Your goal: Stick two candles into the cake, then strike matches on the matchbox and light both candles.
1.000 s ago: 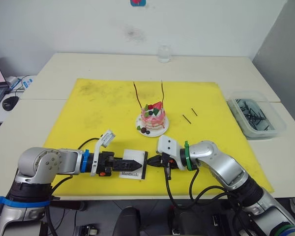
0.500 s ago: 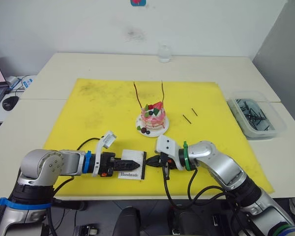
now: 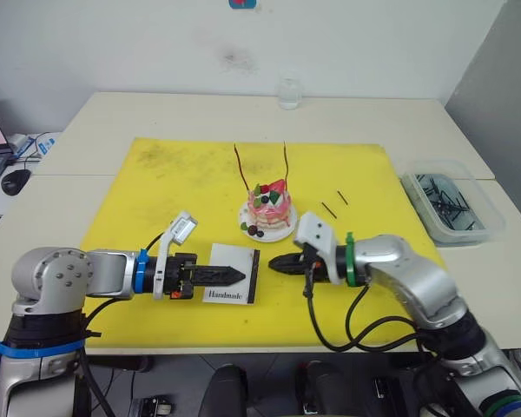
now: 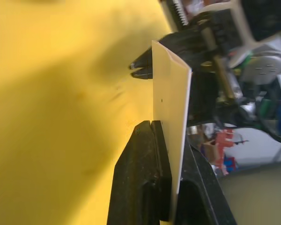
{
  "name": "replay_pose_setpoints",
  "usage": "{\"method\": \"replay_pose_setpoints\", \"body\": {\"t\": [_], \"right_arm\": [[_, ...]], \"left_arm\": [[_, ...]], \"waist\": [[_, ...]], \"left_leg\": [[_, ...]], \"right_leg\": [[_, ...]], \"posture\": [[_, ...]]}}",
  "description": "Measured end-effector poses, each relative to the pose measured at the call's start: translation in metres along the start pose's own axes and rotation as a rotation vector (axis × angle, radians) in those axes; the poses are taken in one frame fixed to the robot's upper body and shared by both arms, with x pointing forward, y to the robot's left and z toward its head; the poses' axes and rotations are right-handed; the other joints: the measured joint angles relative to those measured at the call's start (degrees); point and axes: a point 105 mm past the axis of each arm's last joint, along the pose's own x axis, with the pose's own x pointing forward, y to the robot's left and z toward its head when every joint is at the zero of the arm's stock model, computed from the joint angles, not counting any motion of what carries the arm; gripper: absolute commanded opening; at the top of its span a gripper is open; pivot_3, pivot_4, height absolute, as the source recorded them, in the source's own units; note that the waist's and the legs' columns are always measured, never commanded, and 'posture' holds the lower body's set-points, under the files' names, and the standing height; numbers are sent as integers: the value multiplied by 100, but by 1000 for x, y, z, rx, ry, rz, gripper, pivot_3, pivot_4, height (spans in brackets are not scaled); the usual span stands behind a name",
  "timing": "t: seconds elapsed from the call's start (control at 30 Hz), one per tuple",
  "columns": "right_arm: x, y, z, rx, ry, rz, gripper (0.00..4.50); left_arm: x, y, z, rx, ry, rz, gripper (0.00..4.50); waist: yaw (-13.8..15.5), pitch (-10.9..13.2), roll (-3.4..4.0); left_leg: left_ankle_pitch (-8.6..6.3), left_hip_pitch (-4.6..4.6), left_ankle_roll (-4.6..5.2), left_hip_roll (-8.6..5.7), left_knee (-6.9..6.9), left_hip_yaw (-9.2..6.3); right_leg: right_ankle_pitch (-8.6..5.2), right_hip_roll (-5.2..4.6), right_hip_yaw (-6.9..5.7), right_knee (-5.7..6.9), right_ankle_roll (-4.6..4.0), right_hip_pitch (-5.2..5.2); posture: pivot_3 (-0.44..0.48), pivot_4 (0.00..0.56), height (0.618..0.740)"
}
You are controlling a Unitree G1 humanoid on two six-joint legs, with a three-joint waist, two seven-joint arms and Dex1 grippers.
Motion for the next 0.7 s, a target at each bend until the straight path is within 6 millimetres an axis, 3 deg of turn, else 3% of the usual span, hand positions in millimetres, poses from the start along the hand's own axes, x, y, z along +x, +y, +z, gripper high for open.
{"method": "replay_pose_setpoints", "body": {"t": [0.13, 0.23, 0.43, 0.7], "right_arm": [[-30, -12, -11, -8, 68, -73, 0], [-35, -11, -21, 14, 97, -78, 0], [-32, 0, -34, 23, 131, -45, 0], [-14, 12, -45, -5, 157, 11, 0]], "left_arm": [[31, 2, -6, -31, -13, -53, 18], [49, 7, -9, -49, -14, -36, 18], [63, 27, -14, -107, -23, 47, 18], [68, 35, -15, -137, -35, 65, 18]], "waist": [[29, 1, -4], [11, 1, -7], [-32, 1, -7], [-29, 0, -7]], "left_leg": [[0, -7, 0, -8, 1, 0], [0, -3, 0, -6, 1, -2], [0, 4, 0, -7, 1, -10], [0, 4, 0, -6, 1, -6]], "right_leg": [[-2, -6, -1, -4, 4, 1], [-2, -2, 0, 0, 5, 1], [-1, 24, -7, 7, 3, 0], [0, 16, -1, 6, 4, 3]], "posture": [[0, 150, 740], [0, 150, 740], [0, 150, 740], [0, 150, 740]]}}
